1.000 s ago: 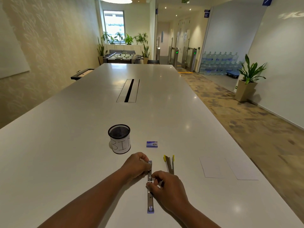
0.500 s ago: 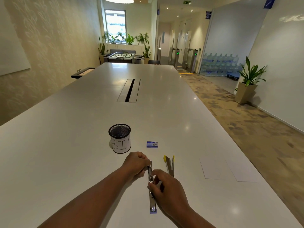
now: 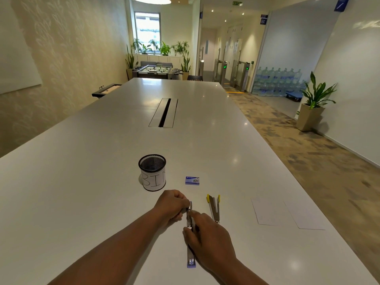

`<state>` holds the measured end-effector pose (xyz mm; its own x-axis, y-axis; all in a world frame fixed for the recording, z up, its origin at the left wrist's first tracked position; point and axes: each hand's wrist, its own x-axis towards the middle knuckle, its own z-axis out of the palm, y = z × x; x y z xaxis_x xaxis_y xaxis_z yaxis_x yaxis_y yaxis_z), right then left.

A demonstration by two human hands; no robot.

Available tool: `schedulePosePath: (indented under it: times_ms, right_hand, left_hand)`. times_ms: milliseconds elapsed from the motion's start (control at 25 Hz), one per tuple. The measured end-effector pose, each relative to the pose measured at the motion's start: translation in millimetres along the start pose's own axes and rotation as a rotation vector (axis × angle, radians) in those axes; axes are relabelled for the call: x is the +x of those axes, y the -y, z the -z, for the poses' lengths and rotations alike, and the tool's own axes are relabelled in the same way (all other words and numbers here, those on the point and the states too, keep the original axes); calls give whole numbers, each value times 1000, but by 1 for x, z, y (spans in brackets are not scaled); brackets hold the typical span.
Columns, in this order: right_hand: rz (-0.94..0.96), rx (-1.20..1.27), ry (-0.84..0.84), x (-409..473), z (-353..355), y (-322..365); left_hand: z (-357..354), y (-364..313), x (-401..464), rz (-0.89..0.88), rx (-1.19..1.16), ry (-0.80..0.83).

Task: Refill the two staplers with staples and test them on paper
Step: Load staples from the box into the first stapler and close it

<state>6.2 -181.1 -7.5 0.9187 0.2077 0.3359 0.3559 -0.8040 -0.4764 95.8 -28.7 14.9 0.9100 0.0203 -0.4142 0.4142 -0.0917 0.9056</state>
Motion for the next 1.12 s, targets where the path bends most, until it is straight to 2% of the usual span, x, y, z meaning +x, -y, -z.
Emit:
schedulePosePath:
  times_ms: [160, 520, 640, 800, 880, 960, 1080, 1120]
  right_hand:
    - [-8, -54, 13, 0, -3, 1]
    - [-85, 20, 59, 1, 2, 4]
    - [-134, 32, 103, 4, 5, 5]
    - [-205, 118, 84, 7, 6, 3]
    - [-218, 205, 65, 5, 6, 0]
    - [-206, 282, 47, 2, 5, -1]
    - [-172, 310, 3, 0, 2, -4]
    - [-161, 309, -7, 0, 1, -5]
  left_hand:
    - [0, 1, 1, -11, 5, -1]
    - [7, 13, -3, -127, -32, 72]
    - [2, 18, -8, -201, -33, 8]
    - [-4, 29, -17, -413, 332, -222]
    - [-4, 30, -20, -421, 353, -236]
    - [-4, 30, -19, -367, 258, -157]
    - [-9, 29, -18, -254, -122, 79]
    - [-10, 29, -18, -241, -195, 107]
